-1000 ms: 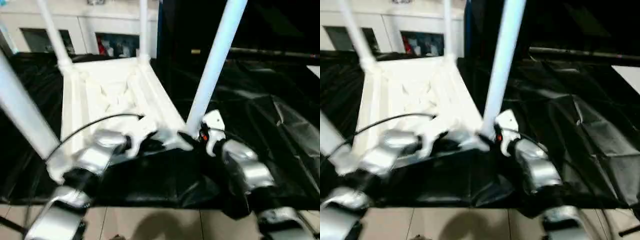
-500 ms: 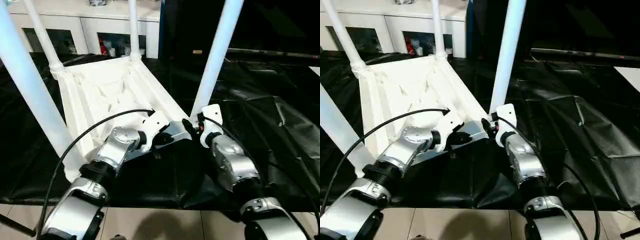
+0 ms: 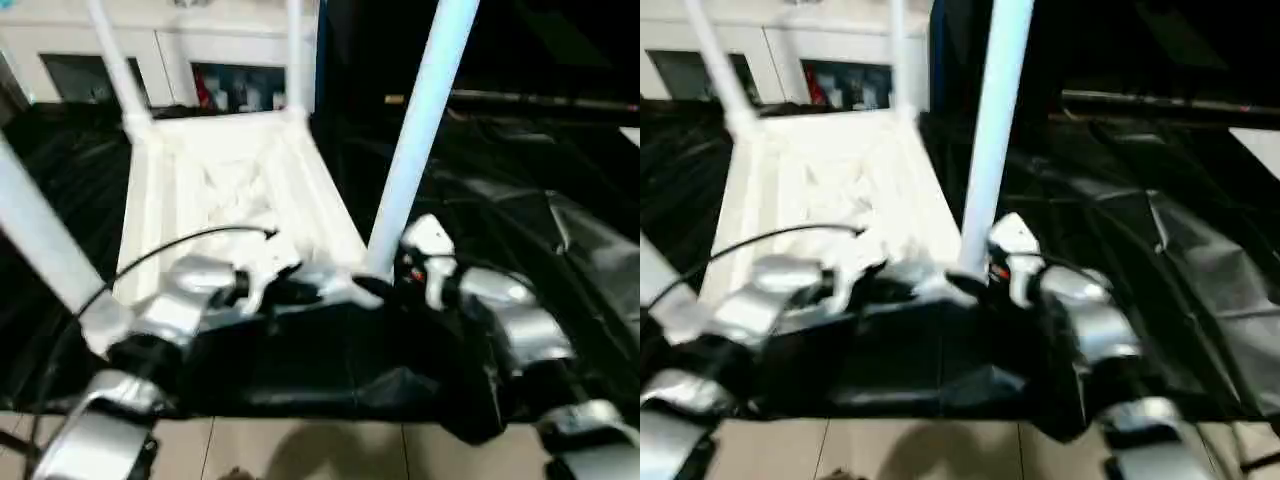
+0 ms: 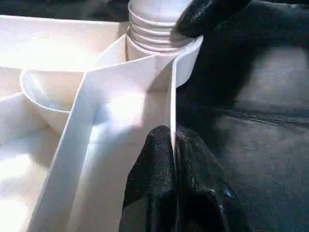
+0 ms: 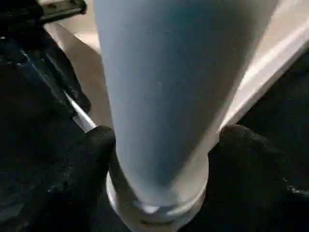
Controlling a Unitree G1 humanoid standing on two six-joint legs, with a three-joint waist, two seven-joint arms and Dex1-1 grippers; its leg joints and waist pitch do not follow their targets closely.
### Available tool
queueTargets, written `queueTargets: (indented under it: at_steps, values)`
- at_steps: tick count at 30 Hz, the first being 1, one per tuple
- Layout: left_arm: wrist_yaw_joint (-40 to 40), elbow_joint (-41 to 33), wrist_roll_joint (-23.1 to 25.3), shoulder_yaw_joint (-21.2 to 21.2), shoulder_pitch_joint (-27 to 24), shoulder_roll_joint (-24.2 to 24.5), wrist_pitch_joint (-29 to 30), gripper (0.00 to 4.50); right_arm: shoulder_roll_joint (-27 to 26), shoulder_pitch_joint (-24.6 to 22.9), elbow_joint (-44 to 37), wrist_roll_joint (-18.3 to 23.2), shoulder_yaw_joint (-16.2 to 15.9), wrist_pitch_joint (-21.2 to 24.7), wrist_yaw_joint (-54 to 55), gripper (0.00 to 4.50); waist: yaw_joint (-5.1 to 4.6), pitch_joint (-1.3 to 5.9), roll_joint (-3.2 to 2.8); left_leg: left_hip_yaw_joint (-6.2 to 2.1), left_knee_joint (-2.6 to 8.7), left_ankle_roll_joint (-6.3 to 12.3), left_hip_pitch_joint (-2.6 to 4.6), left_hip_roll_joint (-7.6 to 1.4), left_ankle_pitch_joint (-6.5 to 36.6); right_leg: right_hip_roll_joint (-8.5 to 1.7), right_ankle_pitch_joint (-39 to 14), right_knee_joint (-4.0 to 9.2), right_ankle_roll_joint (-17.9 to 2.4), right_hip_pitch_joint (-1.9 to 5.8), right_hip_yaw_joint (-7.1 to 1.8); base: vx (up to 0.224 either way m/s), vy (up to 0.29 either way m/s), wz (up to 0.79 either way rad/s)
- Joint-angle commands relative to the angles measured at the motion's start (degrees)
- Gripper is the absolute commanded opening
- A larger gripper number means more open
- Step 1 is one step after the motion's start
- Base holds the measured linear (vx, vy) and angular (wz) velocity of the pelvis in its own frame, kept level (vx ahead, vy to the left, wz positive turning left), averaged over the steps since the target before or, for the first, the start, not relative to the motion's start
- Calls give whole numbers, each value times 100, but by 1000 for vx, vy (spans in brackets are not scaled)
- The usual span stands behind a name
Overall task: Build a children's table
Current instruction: Rotate leg to tighten
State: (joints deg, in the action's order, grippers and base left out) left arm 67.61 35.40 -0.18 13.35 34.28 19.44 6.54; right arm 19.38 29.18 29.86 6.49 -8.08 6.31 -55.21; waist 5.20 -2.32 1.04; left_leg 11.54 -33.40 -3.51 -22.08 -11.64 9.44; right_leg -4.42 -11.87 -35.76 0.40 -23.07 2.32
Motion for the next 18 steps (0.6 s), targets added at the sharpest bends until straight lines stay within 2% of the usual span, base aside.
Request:
queueTargets:
  at_steps: [1, 2, 7, 8, 13, 18]
  values:
    - [320, -160, -464, -80, -107, -151, 0, 0, 186, -9, -125, -5, -124, 78, -268, 380, 1, 312, 80, -67, 350, 326, 121, -178, 1081, -336, -562, 418, -1321, 235, -203, 0, 0, 0]
    - [338, -171, -468, -85, -108, -147, 9, 0, 212, -13, -137, -16, -152, 94, -316, 380, 10, 313, 87, -68, 346, 327, 118, -181, 1068, -345, -608, 422, -1316, 250, -207, 0, 0, 0]
    - [386, -197, -463, -116, -128, -119, 4, 0, 199, -3, -153, 69, -131, 200, -418, 335, 5, 302, 88, -75, 357, 266, 125, -183, 1161, -353, -899, 450, -1247, 233, -210, 0, 0, 0]
    - [393, -215, -470, -115, -135, -110, 19, 0, 204, -8, -158, 73, -144, 212, -452, 327, 6, 306, 103, -74, 355, 268, 120, -182, 1149, -350, -888, 445, -1241, 239, -210, 0, 0, 0]
    - [386, -216, -456, -145, -129, -89, 48, 0, 193, -20, -149, 126, -142, 255, -490, 283, 9, 314, 99, -71, 345, 304, 118, -178, 1026, -342, -679, 421, -1289, 244, -207, 0, 0, 0]
    - [385, -203, -438, -159, -134, -74, 54, 0, 190, -33, -107, 120, -150, 265, -509, 271, 12, 314, 110, -70, 341, 305, 117, -177, 1025, -345, -725, 424, -1275, 245, -206, 0, 0, 0]
